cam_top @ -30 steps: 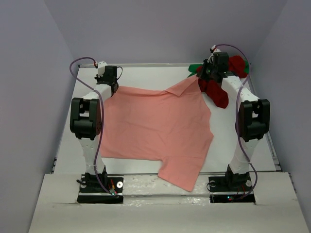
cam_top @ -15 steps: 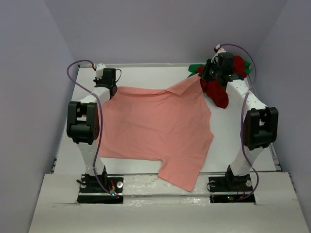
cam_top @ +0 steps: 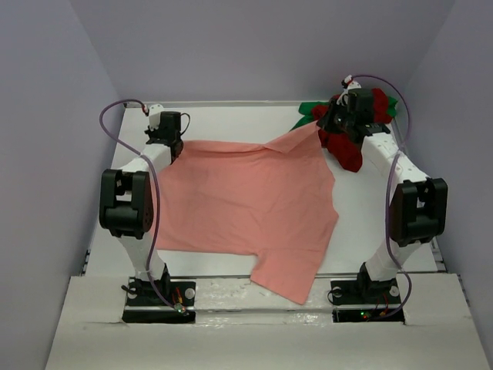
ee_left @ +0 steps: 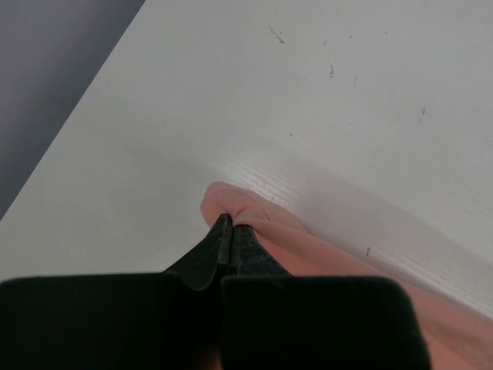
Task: Fold and stack the t-shirts
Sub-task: Fold the tshirt
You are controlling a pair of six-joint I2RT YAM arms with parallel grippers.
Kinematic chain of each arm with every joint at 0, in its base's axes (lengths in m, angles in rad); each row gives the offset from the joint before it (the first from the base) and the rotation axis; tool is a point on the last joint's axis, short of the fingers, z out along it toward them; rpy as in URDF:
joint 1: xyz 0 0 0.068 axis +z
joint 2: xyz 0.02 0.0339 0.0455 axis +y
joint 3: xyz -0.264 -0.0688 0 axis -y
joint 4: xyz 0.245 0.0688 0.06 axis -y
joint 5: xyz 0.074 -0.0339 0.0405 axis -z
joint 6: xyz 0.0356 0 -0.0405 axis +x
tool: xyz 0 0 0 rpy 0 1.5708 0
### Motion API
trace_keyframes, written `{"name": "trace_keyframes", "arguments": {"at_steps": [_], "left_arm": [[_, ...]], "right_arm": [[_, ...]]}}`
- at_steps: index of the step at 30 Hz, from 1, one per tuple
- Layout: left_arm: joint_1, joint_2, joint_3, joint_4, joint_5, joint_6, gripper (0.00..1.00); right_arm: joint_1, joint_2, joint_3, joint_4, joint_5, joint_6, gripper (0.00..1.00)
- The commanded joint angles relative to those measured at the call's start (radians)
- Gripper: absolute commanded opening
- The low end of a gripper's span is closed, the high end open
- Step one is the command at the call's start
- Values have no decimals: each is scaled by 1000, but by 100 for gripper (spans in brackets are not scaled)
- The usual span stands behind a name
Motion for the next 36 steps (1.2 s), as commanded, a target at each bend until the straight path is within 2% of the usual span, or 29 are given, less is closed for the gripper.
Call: {"name": "trace_keyframes", "arguments": {"at_steps": [1,18,36], "left_arm": [[10,-81,-25,26,-13,-17,0],[8,-132,-126,41,17,-37,0],[10,-172,-140,-1,-6,-65,0]], "right_arm": [[-7,-70,-27,56,-2,4,0],[-7,-216,-177,56,-11,16,0],[11,-291,-266,31,-7,36,0]]}}
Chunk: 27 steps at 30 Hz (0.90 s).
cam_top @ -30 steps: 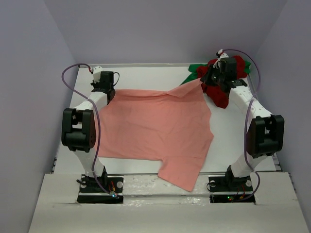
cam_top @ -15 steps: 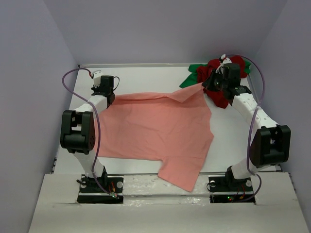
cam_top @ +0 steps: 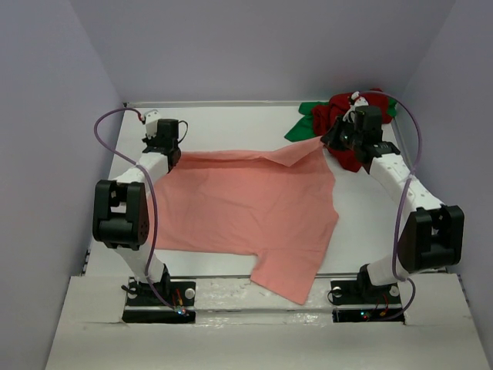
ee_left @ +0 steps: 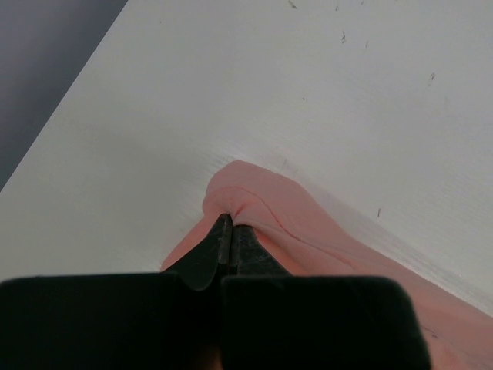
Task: Fold and stack the t-shirts
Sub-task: Fold the tshirt
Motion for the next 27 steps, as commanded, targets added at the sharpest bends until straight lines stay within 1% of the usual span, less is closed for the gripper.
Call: {"name": "trace_keyframes", "arguments": {"at_steps": [1,15,27], "left_arm": [[8,-47,-5,-14,-41,-34,0],[8,-13,1,-101,-78,-83,0],[8,19,-30,-141,-96,-110,0]], "right_arm": [[9,-58,-12,27,4,8,0],[36,-122,-85,-10,15,18,0],[55,-118,-173,-24,59,63,0]]}}
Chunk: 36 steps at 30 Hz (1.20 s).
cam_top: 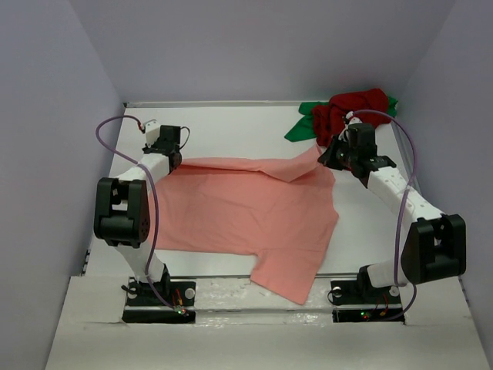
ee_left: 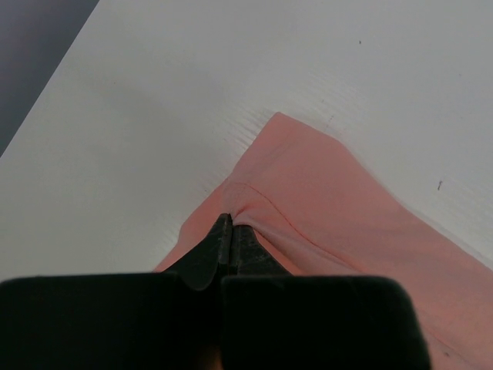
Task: Fold and stack the t-shirts
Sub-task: Fold the tshirt
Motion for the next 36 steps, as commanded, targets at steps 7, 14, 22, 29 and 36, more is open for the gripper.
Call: {"name": "trace_keyframes", "arguments": {"at_steps": [7,14,22,29,36], "left_arm": [[8,48,-20,-46,-74,-29,0],[8,109,0,-86,-67,-15,0],[8,205,48,-156,-109,-3,0],[8,235,63,-173,-133,-12,0],[10,163,11,-105,-31,48,2]], "right_arm": [[29,-20,-63,-5,83,54,0],[39,-15,-87,-31,132,67,0],[57,12,-95,-57,163,74,0],[66,58,-89,-95,184,79,0],[86,138,-53,-151,262,80,42]]}}
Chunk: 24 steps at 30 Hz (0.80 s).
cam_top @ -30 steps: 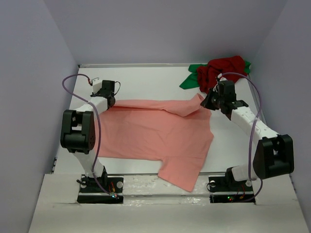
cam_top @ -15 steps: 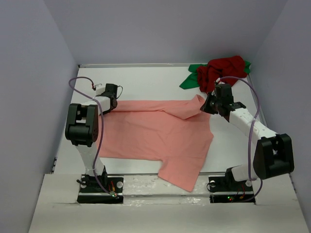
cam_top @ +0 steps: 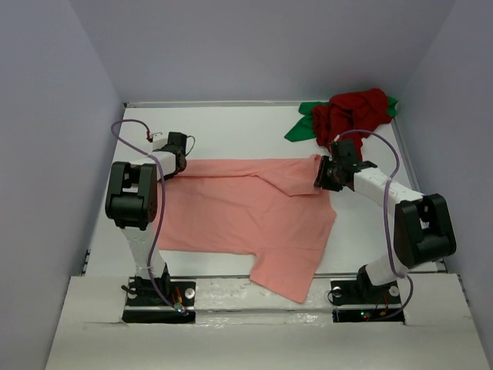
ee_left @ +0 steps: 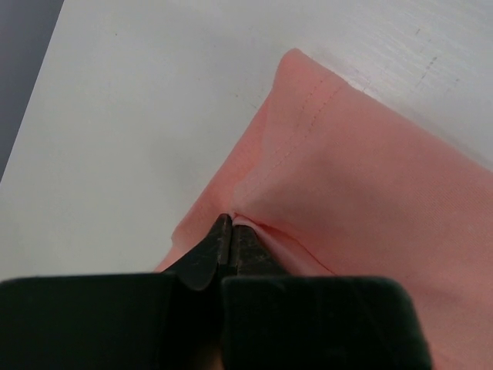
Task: Fold and stack the t-shirts
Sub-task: Fold the tshirt
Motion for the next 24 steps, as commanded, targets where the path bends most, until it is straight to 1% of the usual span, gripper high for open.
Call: {"name": "trace_keyframes", "arguments": {"at_steps": [1,2,3,4,5,7,12,15,16,17,18,20,21,24], "left_arm": [[8,-76,-78,44,116,59,5],[8,-131,-120,102,130,64,12],[8,-156,-132,115,128,59,16],[8,-200,-143,132,123,58,22],[8,-219,-155,135,115,61,25],[8,-263,-158,132,91,61,30],[8,-360,-195,167,80,41,30],[8,-452,-235,230,118,38,30],[8,-499,-244,274,170,36,32],[8,-522,-264,299,213,50,32],[8,-539,-272,327,308,56,33],[8,-570,-283,386,403,62,32],[7,-572,-287,405,475,65,29],[5,-533,-272,449,561,70,21]], "right_arm": [[31,22,31,-38,71,13,49],[31,19,31,-38,88,17,61],[40,18,32,-38,93,19,64],[40,15,35,-45,102,19,69],[40,12,43,-49,108,20,75],[40,1,51,-58,130,22,75],[49,-47,94,-55,139,25,75],[49,-31,134,-55,127,17,75],[49,-22,160,-52,118,17,74],[49,-10,170,-45,110,13,74],[49,14,180,-36,104,13,73],[49,41,196,6,93,14,73],[49,68,206,18,88,14,73],[49,107,232,76,65,16,72]]}}
